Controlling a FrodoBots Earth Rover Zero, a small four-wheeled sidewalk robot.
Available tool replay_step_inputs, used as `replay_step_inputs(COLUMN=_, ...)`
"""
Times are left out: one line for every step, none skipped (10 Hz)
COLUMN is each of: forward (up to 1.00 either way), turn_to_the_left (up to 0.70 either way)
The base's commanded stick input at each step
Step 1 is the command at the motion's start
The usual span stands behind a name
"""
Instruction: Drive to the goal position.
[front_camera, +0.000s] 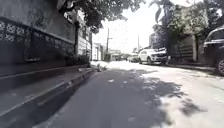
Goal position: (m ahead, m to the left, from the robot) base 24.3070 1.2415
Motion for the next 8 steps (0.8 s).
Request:
replay_step_inputs(forward=1.0, turn_to_the_left=0.0)
replay_step_inputs(forward=1.0, turn_to_the_left=0.0)
replay_step_inputs(forward=1.0, turn_to_the_left=0.0)
replay_step_inputs(forward=1.0, turn_to_the_left=0.0)
replay_step_inputs(forward=1.0, turn_to_the_left=0.0)
replay_step_inputs(forward=1.0, turn_to_the_left=0.0)
replay_step_inputs(forward=1.0, turn_to_the_left=0.0)
replay_step_inputs(forward=1.0, turn_to_the_left=0.0)
